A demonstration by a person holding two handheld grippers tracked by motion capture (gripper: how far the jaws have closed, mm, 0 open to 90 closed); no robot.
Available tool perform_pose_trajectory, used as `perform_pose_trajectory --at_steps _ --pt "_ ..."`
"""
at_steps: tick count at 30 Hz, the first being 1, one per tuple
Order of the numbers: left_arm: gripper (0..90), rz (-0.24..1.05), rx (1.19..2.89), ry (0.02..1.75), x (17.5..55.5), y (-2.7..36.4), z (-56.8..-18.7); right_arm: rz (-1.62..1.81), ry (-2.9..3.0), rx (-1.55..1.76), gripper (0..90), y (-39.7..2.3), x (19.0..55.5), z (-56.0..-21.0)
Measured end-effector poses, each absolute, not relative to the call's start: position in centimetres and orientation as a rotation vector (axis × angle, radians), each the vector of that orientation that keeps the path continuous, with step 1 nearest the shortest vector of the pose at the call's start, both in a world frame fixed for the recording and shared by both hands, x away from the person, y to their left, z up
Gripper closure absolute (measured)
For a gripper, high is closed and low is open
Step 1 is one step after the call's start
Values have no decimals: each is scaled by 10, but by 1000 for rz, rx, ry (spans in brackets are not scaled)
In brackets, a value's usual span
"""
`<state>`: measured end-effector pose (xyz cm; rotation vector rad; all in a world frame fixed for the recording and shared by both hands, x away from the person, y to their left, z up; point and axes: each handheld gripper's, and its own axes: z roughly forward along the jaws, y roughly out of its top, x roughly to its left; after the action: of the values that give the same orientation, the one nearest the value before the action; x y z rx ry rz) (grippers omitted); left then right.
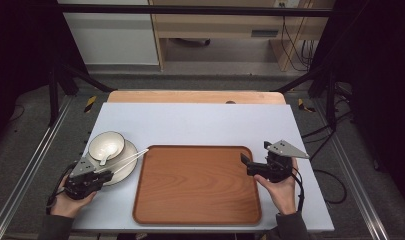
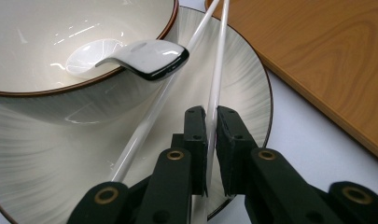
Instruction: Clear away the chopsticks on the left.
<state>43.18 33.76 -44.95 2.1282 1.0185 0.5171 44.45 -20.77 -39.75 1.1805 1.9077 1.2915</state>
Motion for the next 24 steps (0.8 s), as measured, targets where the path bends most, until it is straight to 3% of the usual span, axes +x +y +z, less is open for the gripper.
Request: perform_pose_trajectory --at_steps 15,19,24 --pt "841 516 2113 1069 433 331 -448 1294 1910 1184 92 -207 445 -398" --pt "785 497 2105 1064 434 329 -448 1291 1912 1185 92 -207 445 -398" --pt "780 483 2110 1090 442 323 -449 1295 1915 1182 92 -206 445 -399"
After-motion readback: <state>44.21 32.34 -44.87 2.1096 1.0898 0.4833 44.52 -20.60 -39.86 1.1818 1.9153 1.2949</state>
